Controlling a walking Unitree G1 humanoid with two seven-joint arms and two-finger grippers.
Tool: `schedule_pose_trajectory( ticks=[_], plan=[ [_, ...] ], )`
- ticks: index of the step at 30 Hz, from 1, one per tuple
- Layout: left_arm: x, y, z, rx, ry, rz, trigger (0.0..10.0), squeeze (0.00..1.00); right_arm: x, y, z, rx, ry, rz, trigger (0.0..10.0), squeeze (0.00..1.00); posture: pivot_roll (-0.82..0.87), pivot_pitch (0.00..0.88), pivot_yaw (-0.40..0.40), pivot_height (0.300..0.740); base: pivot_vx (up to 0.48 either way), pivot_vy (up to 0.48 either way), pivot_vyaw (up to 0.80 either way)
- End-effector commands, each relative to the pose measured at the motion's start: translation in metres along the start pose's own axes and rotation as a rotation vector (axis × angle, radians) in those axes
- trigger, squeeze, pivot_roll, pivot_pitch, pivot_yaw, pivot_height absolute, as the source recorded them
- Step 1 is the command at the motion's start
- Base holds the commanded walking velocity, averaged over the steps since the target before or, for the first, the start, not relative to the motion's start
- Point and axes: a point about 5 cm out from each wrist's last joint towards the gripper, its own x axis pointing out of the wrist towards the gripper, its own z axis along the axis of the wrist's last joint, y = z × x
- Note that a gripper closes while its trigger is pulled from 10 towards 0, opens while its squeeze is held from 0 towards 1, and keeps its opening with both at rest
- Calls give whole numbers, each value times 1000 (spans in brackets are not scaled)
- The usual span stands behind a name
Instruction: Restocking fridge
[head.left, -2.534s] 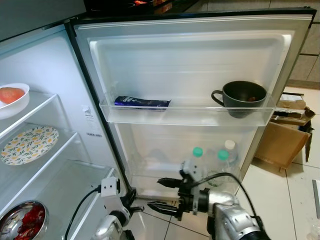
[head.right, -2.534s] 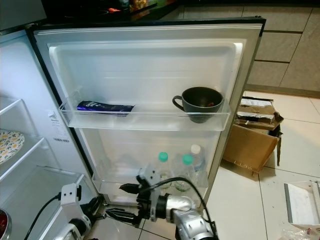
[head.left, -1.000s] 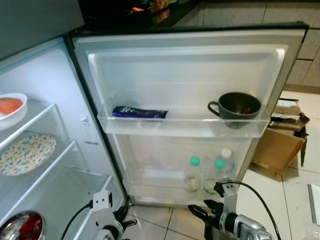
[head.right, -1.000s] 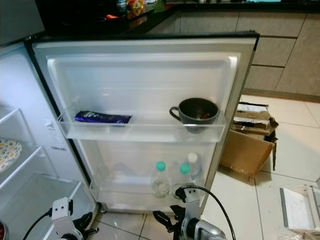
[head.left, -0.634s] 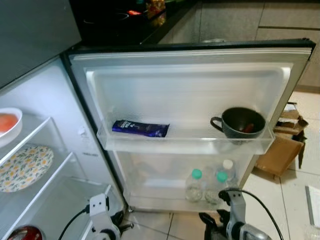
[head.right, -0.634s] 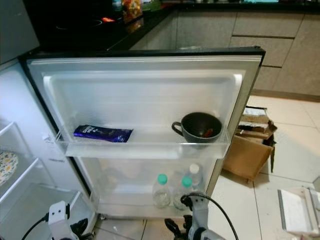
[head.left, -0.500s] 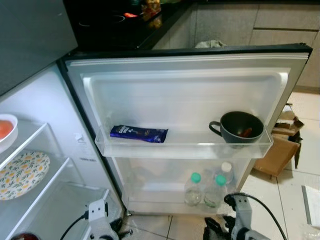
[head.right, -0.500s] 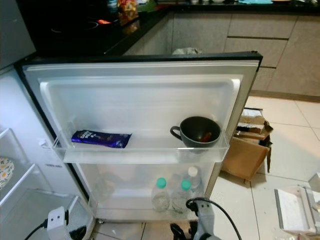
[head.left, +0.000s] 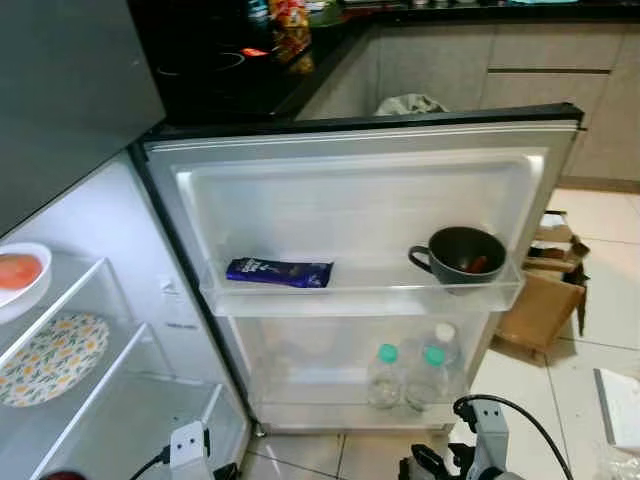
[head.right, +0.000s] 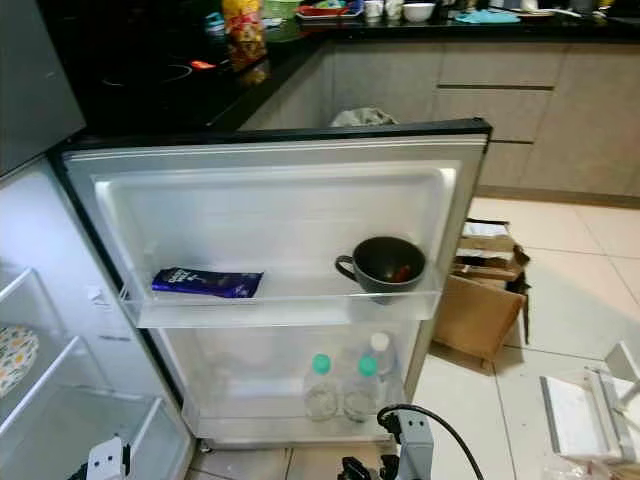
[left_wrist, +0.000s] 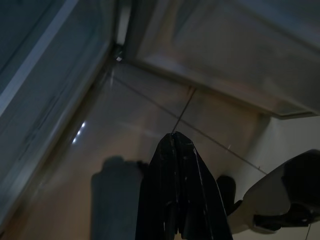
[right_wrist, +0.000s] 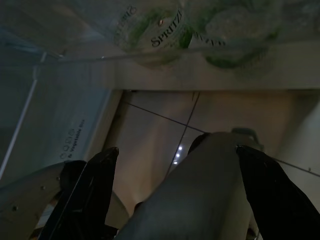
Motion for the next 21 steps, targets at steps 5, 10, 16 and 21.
schedule_pose_trajectory(
  ticks=[5, 10, 16, 21],
  plan=[
    [-6, 12, -9, 25, 63, 42, 10000, 0, 0, -2, -3, 3, 15, -37, 10000, 0, -112, 0, 39, 636, 0, 0, 0],
    [-6, 11, -8, 26, 49, 40, 10000, 0, -2, -2, -5, 17, 13, 0, 10000, 0, -111, 0, 39, 655, -384, 0, 0],
    [-5, 10, -7, 26, 50, 40, 10000, 0, -3, -2, -7, 9, 20, 4, 10000, 0, -111, 0, 39, 674, 0, 0, 0],
    [-4, 8, -6, 36, 45, 27, 10000, 0, -3, -3, -8, 14, 22, -8, 10000, 0, -116, 0, 43, 703, 0, 0, 0]
  ],
)
